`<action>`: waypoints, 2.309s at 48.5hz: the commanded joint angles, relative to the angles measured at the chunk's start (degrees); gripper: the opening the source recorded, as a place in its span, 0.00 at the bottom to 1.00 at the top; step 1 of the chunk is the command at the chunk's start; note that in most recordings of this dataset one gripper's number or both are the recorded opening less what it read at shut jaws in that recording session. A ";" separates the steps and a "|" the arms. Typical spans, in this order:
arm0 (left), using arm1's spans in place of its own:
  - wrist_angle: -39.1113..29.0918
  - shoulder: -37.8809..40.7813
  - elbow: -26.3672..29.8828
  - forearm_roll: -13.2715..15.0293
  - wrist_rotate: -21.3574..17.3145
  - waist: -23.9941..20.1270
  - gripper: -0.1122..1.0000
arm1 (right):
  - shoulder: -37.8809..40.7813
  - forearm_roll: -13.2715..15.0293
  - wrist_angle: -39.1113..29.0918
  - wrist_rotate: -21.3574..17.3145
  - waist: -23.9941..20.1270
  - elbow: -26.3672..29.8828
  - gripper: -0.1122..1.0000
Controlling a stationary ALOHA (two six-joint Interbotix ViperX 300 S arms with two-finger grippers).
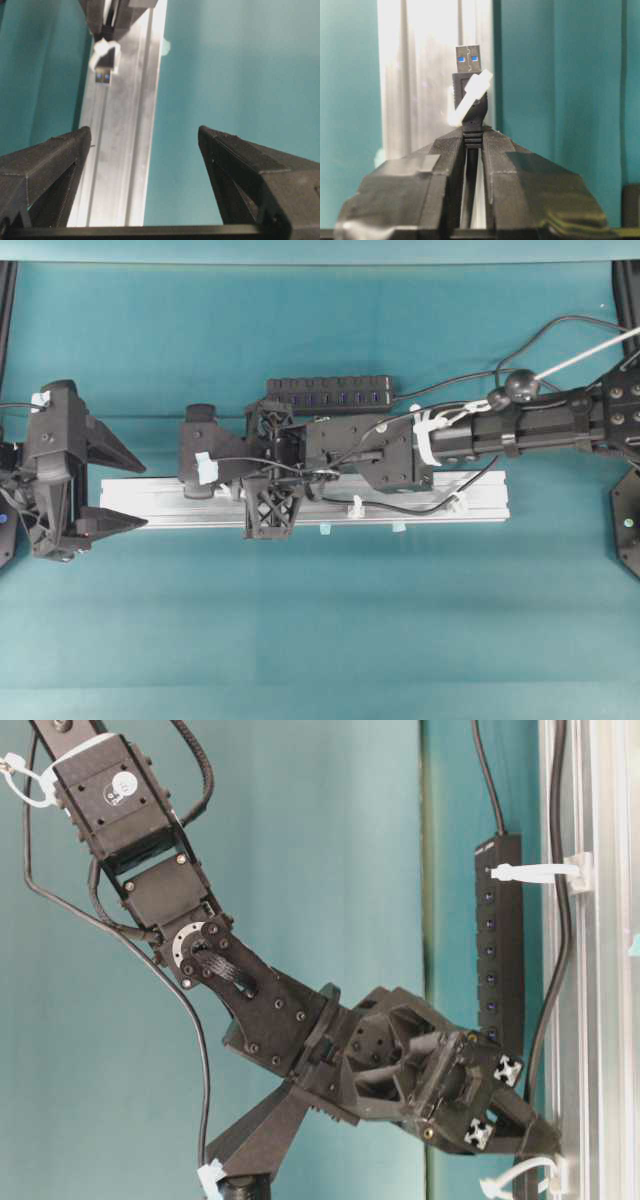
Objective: Pass the USB cable through three rings with both arms.
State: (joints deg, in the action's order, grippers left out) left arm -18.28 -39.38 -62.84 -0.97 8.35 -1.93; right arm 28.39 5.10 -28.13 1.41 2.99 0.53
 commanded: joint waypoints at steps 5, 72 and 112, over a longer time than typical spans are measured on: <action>0.53 -0.09 0.62 -0.18 0.00 -0.09 0.94 | -0.53 -0.18 1.32 0.62 -0.97 1.49 0.04; 9.32 3.60 -2.20 -0.18 0.18 -0.35 0.91 | -1.14 -2.46 1.58 0.79 -0.44 0.97 0.04; 22.15 20.30 0.35 -0.18 -4.92 -2.90 0.91 | -1.32 -2.46 2.72 -1.05 -0.44 0.26 0.04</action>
State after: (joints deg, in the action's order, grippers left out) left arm 1.41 -19.69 -63.02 -1.05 4.48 -4.39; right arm 28.13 2.81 -26.28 0.97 2.81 0.44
